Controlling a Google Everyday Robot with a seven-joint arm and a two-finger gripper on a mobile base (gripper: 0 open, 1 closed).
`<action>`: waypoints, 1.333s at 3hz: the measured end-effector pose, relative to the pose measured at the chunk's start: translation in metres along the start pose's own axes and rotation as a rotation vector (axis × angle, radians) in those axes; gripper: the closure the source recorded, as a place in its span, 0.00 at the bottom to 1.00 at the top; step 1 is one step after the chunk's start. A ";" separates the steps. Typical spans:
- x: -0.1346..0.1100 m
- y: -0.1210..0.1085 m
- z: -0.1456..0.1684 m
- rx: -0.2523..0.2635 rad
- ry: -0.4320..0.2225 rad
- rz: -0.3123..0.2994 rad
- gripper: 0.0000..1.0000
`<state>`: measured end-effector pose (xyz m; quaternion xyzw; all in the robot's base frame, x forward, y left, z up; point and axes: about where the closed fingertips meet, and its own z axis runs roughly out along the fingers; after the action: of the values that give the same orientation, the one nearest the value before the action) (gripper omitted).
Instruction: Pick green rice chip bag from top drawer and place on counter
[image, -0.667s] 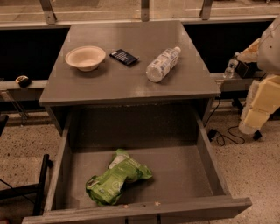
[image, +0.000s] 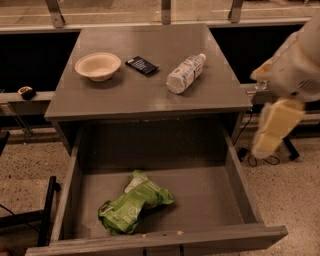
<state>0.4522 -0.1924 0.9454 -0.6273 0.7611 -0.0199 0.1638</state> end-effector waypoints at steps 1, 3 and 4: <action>-0.070 0.025 0.073 -0.036 -0.069 -0.242 0.00; -0.084 0.079 0.142 -0.149 -0.082 -0.431 0.00; -0.135 0.085 0.172 -0.199 -0.181 -0.584 0.00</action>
Offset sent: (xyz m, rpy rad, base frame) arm -0.0502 0.1465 -0.2162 -0.0259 0.1351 0.6557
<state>0.4403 -0.0141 0.7927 -0.8312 0.5297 0.0642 0.1560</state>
